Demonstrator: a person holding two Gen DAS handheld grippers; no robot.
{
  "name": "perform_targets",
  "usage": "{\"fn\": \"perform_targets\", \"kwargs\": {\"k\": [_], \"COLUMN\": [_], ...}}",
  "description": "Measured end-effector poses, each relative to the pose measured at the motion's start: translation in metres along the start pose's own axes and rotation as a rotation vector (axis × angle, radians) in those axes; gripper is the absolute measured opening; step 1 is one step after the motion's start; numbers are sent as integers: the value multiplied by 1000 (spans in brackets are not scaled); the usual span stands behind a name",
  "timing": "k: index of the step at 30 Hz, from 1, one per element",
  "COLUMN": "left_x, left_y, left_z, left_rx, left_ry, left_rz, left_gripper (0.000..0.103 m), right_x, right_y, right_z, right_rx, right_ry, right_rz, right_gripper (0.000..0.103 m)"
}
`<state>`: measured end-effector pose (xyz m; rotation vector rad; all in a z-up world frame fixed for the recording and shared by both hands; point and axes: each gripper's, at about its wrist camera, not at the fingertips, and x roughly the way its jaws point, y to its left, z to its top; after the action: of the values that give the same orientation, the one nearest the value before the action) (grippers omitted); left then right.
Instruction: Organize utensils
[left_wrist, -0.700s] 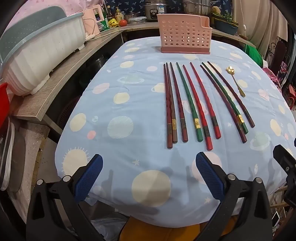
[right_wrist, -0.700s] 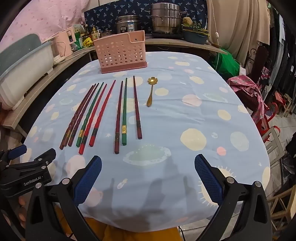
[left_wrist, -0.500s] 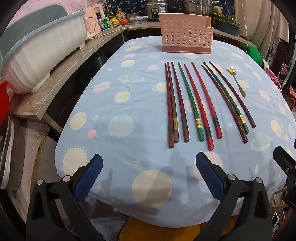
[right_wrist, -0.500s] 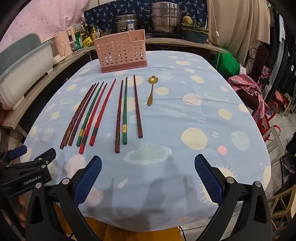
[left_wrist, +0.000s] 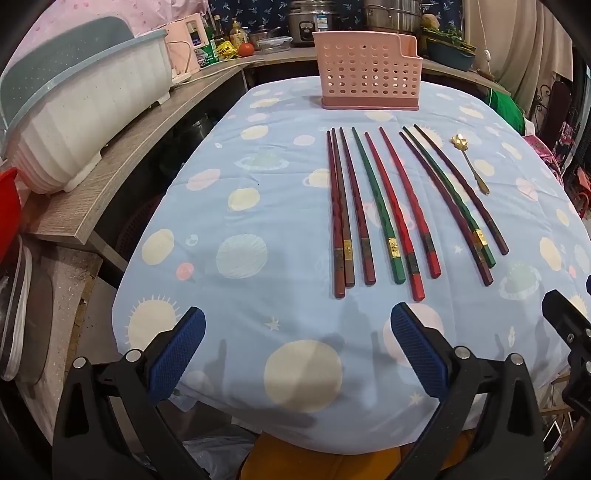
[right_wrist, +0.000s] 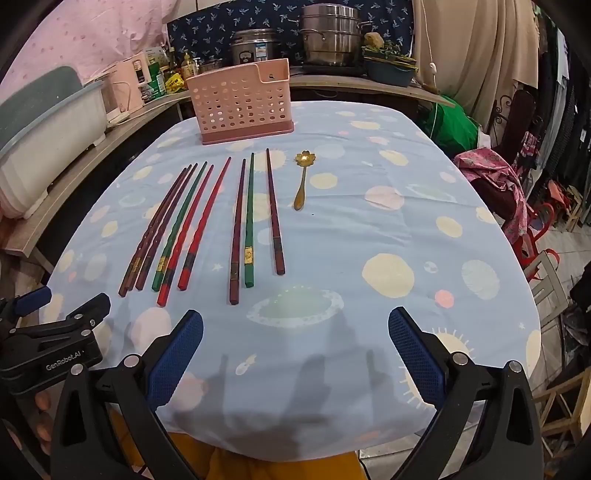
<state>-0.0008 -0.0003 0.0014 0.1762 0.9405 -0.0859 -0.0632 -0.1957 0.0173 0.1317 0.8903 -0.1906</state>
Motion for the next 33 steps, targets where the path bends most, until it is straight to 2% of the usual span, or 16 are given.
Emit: {"fn": "perform_targets", "kwargs": {"k": [33], "left_x": [-2], "left_y": [0], "left_z": [5], "left_rx": [6], "left_ry": [-6], "left_rz": [-1], "left_gripper": [96], "right_x": [0], "right_y": [-1], "right_z": [1], "right_rx": [0], "right_ry": [1], "right_rz": [1], "right_gripper": [96]}}
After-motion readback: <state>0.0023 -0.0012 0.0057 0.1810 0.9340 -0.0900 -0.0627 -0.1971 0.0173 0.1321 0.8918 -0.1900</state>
